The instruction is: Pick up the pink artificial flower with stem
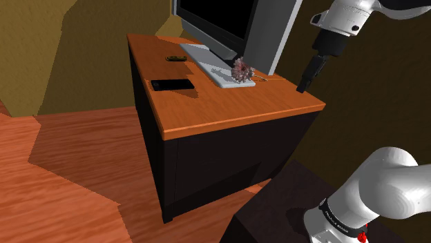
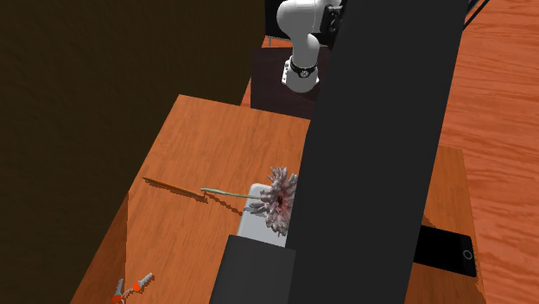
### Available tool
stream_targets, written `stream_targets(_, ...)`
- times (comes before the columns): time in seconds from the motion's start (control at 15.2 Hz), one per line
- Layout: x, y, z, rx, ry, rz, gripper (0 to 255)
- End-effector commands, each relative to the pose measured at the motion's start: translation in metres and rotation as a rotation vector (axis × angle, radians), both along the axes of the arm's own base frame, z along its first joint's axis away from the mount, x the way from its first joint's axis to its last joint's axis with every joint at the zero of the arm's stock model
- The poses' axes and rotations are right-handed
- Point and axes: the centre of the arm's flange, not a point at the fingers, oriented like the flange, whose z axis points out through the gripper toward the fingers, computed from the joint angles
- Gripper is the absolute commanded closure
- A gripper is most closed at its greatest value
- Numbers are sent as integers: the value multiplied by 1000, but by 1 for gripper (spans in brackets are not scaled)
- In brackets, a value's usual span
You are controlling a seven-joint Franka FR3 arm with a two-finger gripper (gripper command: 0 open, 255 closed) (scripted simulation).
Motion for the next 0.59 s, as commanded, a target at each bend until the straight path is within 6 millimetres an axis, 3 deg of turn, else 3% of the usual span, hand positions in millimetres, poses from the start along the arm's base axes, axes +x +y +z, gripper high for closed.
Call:
stream_targets(0.0,0,0,0,0,0,0,0)
stream_targets(0.53,40,-96,-27,14,-38,247,0)
